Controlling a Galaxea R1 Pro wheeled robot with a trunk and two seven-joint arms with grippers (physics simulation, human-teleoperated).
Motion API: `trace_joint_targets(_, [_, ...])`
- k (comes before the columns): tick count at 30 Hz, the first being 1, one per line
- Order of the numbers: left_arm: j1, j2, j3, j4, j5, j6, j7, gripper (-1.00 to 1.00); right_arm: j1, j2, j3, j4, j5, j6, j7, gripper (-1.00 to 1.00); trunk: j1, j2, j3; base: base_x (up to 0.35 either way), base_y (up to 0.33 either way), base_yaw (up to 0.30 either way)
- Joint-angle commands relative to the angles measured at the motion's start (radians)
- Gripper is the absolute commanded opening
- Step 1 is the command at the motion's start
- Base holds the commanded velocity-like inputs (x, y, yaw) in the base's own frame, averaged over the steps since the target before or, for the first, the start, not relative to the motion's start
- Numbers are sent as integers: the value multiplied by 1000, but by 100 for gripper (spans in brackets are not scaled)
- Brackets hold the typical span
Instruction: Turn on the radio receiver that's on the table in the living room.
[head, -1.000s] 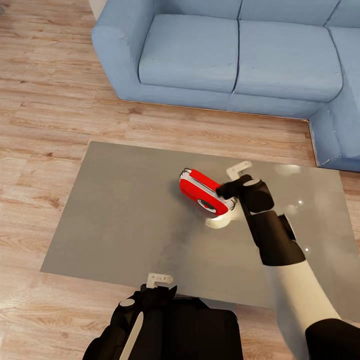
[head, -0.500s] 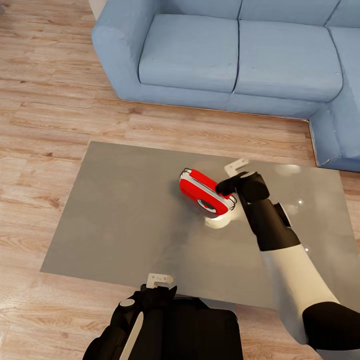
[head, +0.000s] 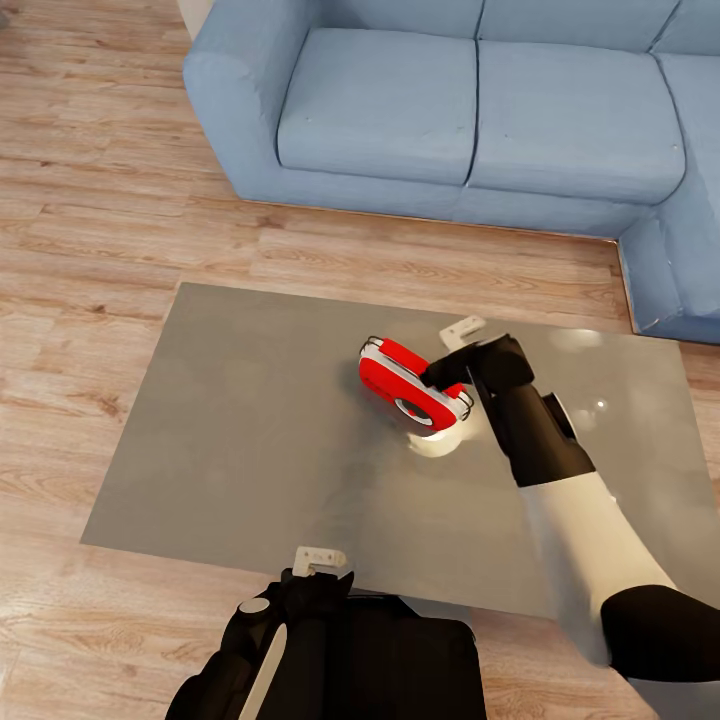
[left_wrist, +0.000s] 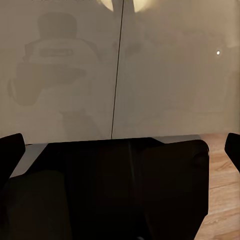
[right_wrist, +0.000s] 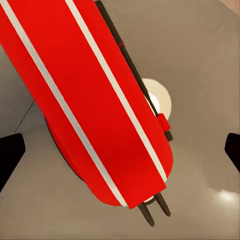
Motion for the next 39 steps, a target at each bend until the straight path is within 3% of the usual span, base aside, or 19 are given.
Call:
trace_joint_targets(1, [0, 0, 0, 0, 0, 0, 0, 100, -7, 0, 0, 12, 0, 0, 3, 100, 0, 0, 0, 0, 0, 0])
trace_joint_targets(21, [0, 0, 0, 0, 0, 0, 0, 100, -45, -3, 9, 59, 3, 0, 7, 100, 0, 0, 0, 0, 0, 0])
trace_joint_targets(26, [0, -1, 0, 1, 1, 0, 0, 100, -80, -3, 15, 120, 3, 0, 8, 100, 0, 0, 0, 0, 0, 0])
trace_joint_targets(39, [0, -2, 0, 2, 0, 0, 0, 100, -92, 8, 17, 226, 2, 0, 8, 100, 0, 0, 0, 0, 0, 0])
